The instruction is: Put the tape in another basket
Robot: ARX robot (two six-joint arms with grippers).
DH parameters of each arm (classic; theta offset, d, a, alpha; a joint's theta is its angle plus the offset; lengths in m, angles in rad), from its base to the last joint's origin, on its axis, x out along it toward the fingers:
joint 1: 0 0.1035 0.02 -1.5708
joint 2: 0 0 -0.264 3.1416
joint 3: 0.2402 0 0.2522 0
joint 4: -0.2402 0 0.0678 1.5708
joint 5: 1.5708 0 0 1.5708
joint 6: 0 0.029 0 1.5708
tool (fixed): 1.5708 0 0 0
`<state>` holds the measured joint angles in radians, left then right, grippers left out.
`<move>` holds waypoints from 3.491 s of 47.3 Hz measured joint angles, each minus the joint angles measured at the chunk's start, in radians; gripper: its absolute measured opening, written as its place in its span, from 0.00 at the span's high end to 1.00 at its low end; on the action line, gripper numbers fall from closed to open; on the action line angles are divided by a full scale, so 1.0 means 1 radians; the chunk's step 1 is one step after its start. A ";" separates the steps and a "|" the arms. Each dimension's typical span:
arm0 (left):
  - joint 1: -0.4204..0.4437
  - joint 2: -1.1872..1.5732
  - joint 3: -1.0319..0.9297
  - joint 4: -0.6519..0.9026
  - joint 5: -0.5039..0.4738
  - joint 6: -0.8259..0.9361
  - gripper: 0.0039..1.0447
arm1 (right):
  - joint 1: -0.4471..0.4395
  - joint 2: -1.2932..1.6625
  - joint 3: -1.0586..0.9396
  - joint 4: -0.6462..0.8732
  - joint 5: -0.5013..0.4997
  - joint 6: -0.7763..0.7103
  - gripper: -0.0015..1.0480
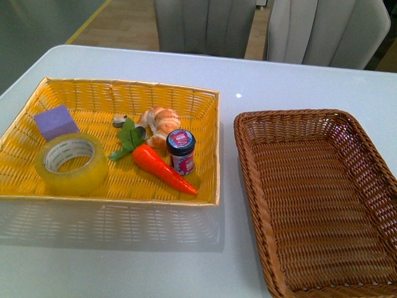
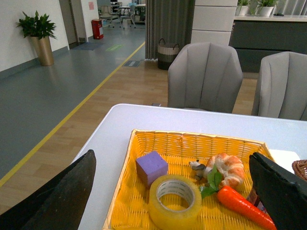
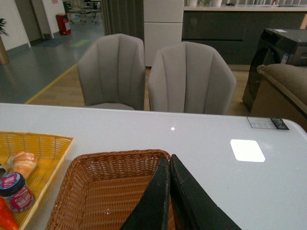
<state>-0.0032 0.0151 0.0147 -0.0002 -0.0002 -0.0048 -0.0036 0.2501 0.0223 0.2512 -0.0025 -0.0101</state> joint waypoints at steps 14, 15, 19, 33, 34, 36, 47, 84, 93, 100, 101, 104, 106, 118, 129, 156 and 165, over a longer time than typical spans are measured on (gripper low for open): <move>0.000 0.000 0.000 0.000 0.000 0.000 0.08 | 0.001 -0.127 0.000 -0.149 0.002 0.000 0.98; 0.000 0.000 0.000 0.000 0.001 0.000 0.08 | 0.001 -0.172 0.000 -0.207 0.000 0.000 0.98; 0.000 0.000 0.000 0.000 0.000 0.000 0.08 | 0.002 -0.240 0.000 -0.247 0.003 0.000 0.98; 0.000 0.000 0.000 0.000 0.000 0.000 0.08 | 0.002 -0.244 0.000 -0.249 0.003 0.000 0.90; 0.000 0.000 0.000 0.000 0.000 0.000 0.08 | 0.002 -0.244 0.000 -0.249 0.003 0.000 0.87; 0.000 0.000 0.000 0.000 0.000 0.000 0.08 | 0.002 -0.244 0.000 -0.249 0.003 0.000 0.80; 0.000 0.000 0.000 0.000 0.000 0.000 0.08 | 0.002 -0.245 0.000 -0.249 0.003 0.000 0.40; -0.040 0.190 0.125 -0.294 -0.233 -0.168 0.08 | 0.002 -0.245 0.000 -0.250 0.003 0.002 0.09; 0.058 0.461 0.171 -0.248 -0.178 -0.248 0.08 | 0.002 -0.245 0.000 -0.250 0.002 0.002 0.09; 0.135 0.668 0.190 -0.044 -0.101 -0.215 0.08 | 0.002 -0.245 0.000 -0.250 0.003 0.002 0.09; 0.138 0.678 0.192 -0.035 -0.098 -0.214 0.08 | 0.002 -0.245 0.000 -0.250 0.003 0.002 0.09; 0.166 0.829 0.213 0.089 -0.069 -0.192 0.08 | 0.002 -0.245 0.000 -0.250 0.003 0.002 0.09; 0.172 0.895 0.225 0.139 -0.054 -0.184 0.08 | 0.002 -0.245 0.000 -0.250 0.003 0.002 0.09; 0.200 1.376 0.348 0.394 -0.011 -0.164 0.08 | 0.002 -0.245 0.000 -0.250 0.003 0.002 0.09; 0.221 1.651 0.469 0.443 -0.027 -0.170 0.08 | 0.002 -0.245 0.000 -0.250 0.003 0.002 0.09; 0.226 1.886 0.645 0.403 -0.050 -0.214 0.08 | 0.002 -0.245 0.000 -0.250 0.003 0.003 0.09; 0.221 1.910 0.656 0.399 -0.054 -0.218 0.08 | 0.002 -0.245 0.000 -0.250 0.003 0.002 0.09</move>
<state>0.2176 1.9255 0.6704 0.3985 -0.0540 -0.2230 -0.0017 0.0048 0.0227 0.0013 0.0002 -0.0078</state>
